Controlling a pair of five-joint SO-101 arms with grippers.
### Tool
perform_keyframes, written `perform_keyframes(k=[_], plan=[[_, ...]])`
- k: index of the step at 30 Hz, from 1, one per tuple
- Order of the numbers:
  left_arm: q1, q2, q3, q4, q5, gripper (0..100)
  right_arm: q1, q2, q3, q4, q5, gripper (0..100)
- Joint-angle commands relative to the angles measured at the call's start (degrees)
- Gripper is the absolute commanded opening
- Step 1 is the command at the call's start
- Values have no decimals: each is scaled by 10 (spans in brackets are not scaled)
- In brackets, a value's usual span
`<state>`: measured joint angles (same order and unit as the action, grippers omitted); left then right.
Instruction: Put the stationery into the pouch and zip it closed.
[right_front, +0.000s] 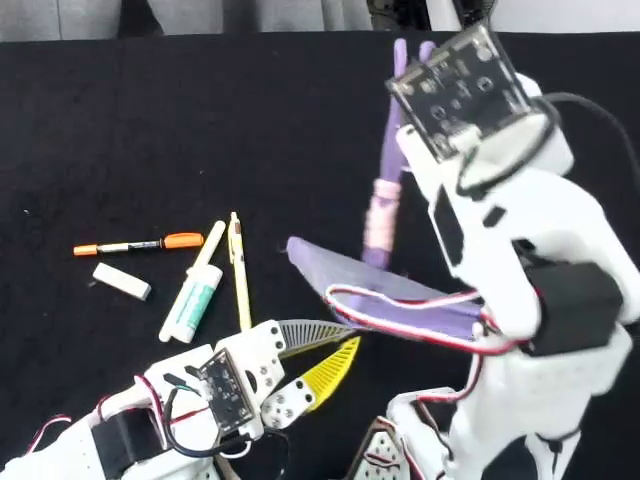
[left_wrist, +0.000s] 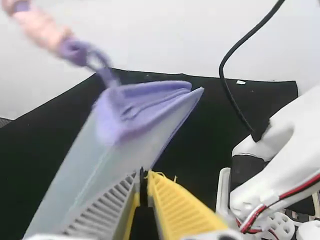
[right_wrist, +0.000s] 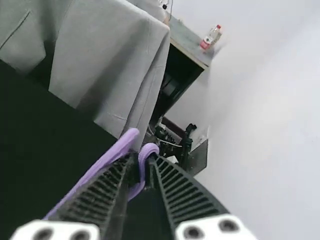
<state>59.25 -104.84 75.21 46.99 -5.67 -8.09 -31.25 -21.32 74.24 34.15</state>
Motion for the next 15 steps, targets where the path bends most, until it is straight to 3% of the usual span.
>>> perform_keyframes(k=[1,6,10,15], plan=[[5,5,-2,-4,-1,34,-23,2,-12,-12,4,11],[-17,4,-24,2,-36,60,-17,3,-10,-4,5,11],[-127,4,-103,48,-43,131,12,1,-10,2,8,11],[-238,4,-215,120,-48,152,63,1,-15,17,9,11]])
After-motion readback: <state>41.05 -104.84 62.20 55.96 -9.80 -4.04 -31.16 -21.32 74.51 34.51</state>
